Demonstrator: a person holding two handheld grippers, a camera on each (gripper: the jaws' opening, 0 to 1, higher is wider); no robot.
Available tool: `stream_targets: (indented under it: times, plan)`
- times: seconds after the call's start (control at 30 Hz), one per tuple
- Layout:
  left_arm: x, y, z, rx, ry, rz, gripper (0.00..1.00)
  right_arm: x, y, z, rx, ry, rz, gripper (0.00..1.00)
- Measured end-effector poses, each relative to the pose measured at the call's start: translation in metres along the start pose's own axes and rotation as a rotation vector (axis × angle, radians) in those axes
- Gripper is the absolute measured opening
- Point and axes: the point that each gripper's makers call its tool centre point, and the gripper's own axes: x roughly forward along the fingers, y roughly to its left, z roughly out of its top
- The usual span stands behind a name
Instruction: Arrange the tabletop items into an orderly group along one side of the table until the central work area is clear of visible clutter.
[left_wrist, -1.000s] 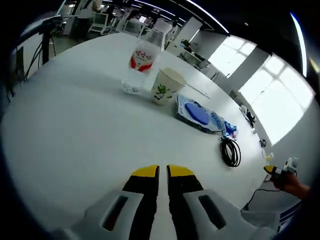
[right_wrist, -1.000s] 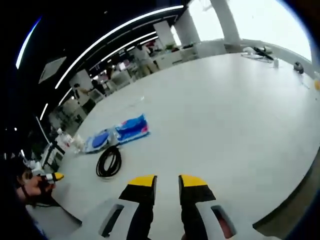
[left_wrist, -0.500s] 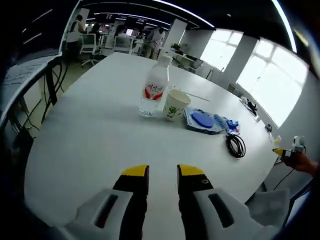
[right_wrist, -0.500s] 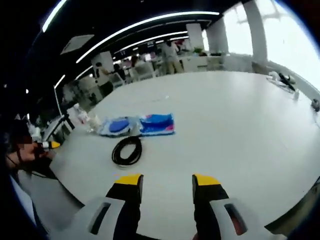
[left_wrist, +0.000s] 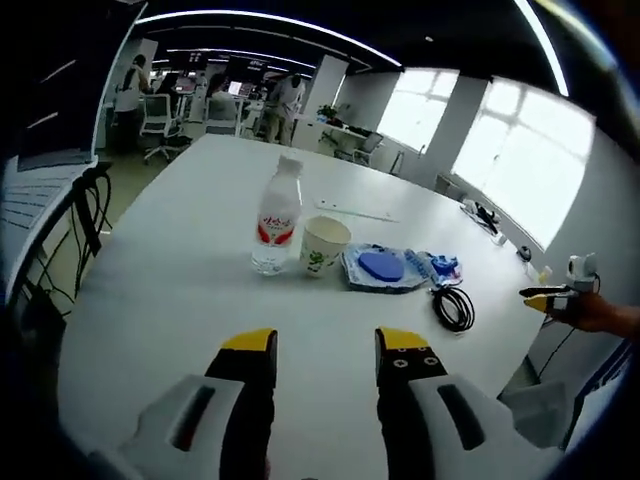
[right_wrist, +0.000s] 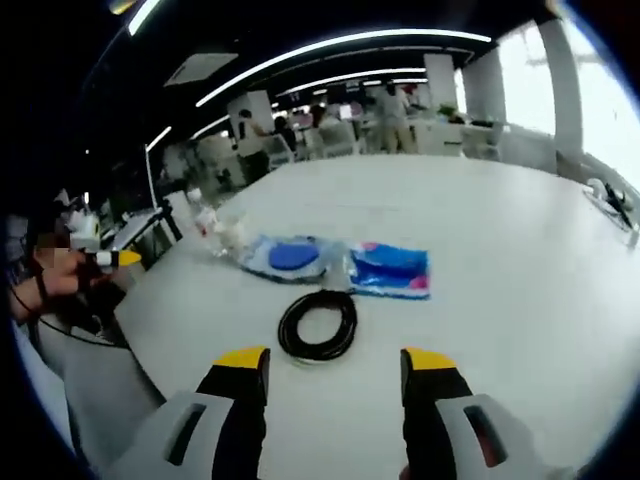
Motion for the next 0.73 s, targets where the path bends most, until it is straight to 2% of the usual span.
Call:
stream_targets:
  times: [0.17, 0.33, 0.4, 0.73]
  plan:
    - [-0.003, 0.007, -0.007, 0.020, 0.007, 0.014, 0.41, 0.005, 0.008, -0.001, 0.006, 0.001, 0.015, 0.55]
    - [-0.008, 0.009, -0.008, 0.028, -0.013, 0.014, 0.44, 0.009, 0.017, -0.010, -0.022, 0.036, 0.020, 0.56]
    - [-0.009, 0.008, -0.009, 0.029, -0.026, 0.013, 0.45, 0.009, 0.020, -0.010, 0.001, 0.026, 0.022, 0.57]
    - [-0.008, -0.004, -0.021, 0.062, -0.052, -0.012, 0.53, 0.005, 0.032, -0.028, 0.022, 0.062, 0.020, 0.58]
